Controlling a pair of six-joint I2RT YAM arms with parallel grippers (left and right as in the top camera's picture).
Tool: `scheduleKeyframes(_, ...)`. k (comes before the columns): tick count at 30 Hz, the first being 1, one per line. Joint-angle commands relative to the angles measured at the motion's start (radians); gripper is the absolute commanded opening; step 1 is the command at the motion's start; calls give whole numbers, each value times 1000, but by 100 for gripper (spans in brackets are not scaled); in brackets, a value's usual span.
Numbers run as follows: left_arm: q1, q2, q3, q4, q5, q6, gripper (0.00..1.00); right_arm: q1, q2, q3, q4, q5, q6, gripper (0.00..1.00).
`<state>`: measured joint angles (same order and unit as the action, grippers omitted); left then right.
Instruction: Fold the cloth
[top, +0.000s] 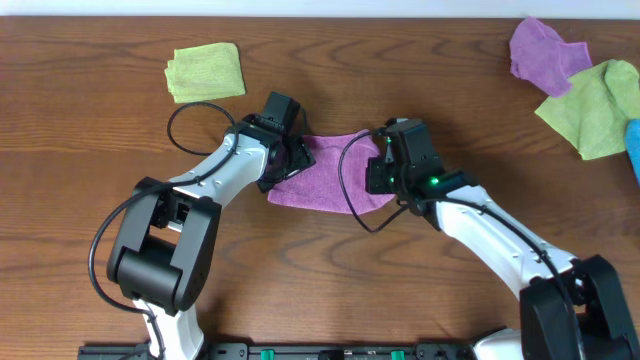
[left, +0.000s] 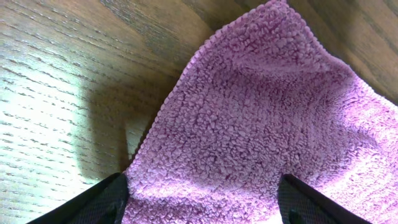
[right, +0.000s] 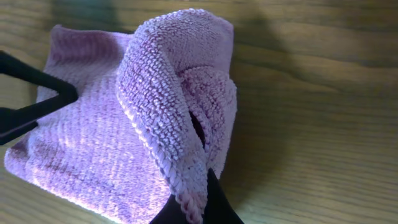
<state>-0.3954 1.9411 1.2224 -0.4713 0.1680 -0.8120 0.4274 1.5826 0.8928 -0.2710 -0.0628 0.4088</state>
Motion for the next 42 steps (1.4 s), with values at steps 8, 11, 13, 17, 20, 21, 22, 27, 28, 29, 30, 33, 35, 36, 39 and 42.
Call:
scheduleKeyframes(8, 32, 19, 37, -56, -48, 30, 80, 14, -23, 37, -15, 6, -14, 1)
scheduleKeyframes(11, 36, 18, 37, -64, -45, 30, 80, 15, -23, 37, -15, 6, -14, 2)
scheduleKeyframes(13, 36, 14, 38, -63, -40, 30, 82, 18, -23, 37, -14, 6, -14, 1)
scheduleKeyframes(17, 39, -15, 39, -63, -58, 31, 83, 19, -23, 38, -13, 6, -14, 2)
scheduleKeyframes(20, 55, -56, 39, -62, -87, 50, 83, 19, -23, 39, -13, 6, -14, 1)
scheduleKeyframes(21, 62, -72, 39, -65, -103, 58, 83, 19, -23, 41, -13, 6, -14, 2)
scheduleKeyframes(22, 72, -89, 39, -72, -121, 65, 83, 20, -23, 44, -14, 6, -14, 2)
scheduleKeyframes(27, 137, -166, 39, -121, -127, 113, 83, 44, -23, 71, -14, 14, -18, 1)
scheduleKeyframes(28, 148, -180, 39, -129, -128, 130, 83, 50, -23, 76, -14, 14, -18, 1)
scheduleKeyframes(29, 156, -193, 39, -135, -127, 143, 83, 56, -23, 80, -13, 18, -18, 2)
scheduleKeyframes(30, 164, -204, 39, -144, -127, 154, 83, 61, -23, 83, -14, 25, -17, 1)
scheduleKeyframes(33, 180, -231, 39, -174, -126, 166, 83, 79, -23, 93, -14, 56, -17, 1)
scheduleKeyframes(35, 183, -242, 39, -188, -127, 184, 83, 90, -23, 95, -12, 65, -16, 1)
scheduleKeyframes(36, 184, -247, 39, -196, -127, 188, 83, 94, -23, 95, -11, 70, -12, 2)
scheduleKeyframes(39, 184, -259, 39, -225, -126, 189, 83, 113, -23, 95, -9, 105, 18, 2)
scheduleKeyframes(42, 184, -265, 39, -236, -123, 208, 83, 138, -23, 95, 4, 143, 48, 2)
